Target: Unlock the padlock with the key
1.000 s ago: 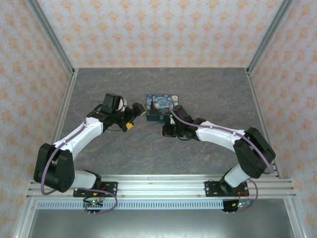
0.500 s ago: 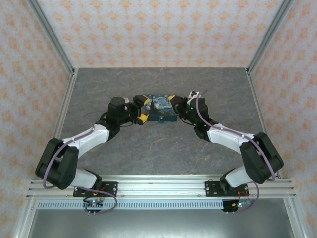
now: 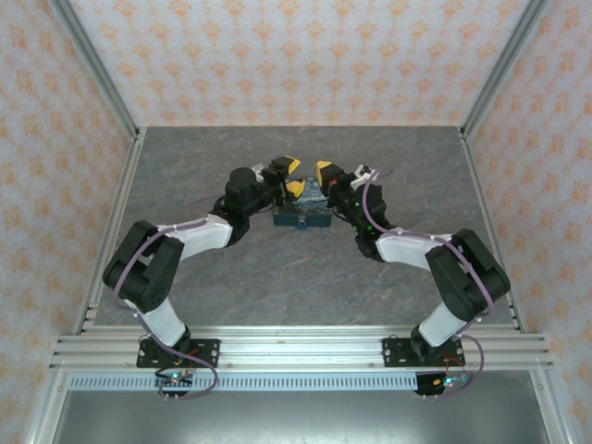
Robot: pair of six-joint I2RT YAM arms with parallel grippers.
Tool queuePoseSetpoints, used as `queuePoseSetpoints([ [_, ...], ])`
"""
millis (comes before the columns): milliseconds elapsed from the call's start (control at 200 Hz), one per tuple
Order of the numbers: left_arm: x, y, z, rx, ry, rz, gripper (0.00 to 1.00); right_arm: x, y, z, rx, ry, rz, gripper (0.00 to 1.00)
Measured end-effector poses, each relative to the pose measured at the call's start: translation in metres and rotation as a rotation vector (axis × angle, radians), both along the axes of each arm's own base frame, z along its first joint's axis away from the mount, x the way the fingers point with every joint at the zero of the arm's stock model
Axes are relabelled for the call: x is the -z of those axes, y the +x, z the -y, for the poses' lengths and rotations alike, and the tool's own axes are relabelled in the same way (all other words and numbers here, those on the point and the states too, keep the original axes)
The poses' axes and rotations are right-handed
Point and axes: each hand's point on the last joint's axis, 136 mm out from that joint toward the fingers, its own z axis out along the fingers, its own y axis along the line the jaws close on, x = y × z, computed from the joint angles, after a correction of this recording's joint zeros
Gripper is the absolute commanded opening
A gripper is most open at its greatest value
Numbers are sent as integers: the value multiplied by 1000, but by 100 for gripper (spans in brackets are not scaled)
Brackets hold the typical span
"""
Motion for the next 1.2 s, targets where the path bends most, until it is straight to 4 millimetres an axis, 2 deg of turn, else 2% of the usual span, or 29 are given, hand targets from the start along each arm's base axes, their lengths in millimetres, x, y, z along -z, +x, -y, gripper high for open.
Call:
queuePoseSetpoints([
  [150, -11, 7, 16, 7, -55, 20, 52, -10, 1, 1, 6, 40, 31, 0],
  [405, -15, 9, 35, 18, -100, 22, 41, -8, 3, 0, 6, 64, 34, 0],
  [731, -18, 12, 34, 1, -109, 25, 33, -2, 2, 7, 30, 76, 30, 0],
  [991, -18, 12, 33, -2, -108, 25, 23, 3, 2, 13, 47, 74, 26, 0],
  [1201, -15, 12, 33, -2, -103, 16, 9, 2, 2, 14, 54, 78, 31, 0],
])
